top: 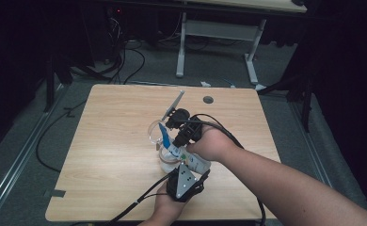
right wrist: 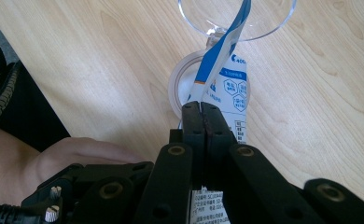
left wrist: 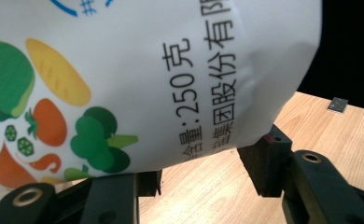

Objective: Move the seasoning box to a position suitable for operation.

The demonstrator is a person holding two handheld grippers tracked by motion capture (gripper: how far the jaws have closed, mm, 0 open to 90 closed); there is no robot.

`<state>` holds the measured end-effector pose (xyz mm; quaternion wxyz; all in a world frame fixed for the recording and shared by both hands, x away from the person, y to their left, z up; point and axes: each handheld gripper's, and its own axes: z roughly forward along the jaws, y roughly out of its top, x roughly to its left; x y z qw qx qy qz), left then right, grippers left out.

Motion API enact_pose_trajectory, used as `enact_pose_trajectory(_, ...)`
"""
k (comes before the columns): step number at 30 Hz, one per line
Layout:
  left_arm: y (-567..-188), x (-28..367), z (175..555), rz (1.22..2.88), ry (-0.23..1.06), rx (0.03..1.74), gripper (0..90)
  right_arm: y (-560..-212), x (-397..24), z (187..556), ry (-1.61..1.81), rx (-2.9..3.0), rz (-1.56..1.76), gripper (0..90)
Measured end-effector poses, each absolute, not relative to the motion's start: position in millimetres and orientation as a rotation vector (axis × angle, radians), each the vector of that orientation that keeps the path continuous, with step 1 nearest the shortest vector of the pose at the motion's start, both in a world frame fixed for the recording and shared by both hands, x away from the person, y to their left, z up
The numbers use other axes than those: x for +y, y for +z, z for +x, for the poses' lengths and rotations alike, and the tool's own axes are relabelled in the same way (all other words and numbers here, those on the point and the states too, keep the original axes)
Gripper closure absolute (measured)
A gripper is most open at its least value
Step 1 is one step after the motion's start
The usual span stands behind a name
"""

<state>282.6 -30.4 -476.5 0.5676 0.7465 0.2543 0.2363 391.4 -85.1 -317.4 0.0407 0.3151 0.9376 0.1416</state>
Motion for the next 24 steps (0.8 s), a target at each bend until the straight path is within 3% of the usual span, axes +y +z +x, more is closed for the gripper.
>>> enact_pose_trajectory(24,-476.2,-31.0,282.7,1.765,0.581,0.594,54.0,-318.1,-85.3,391.3,0.432,2.876,0.956,89.9)
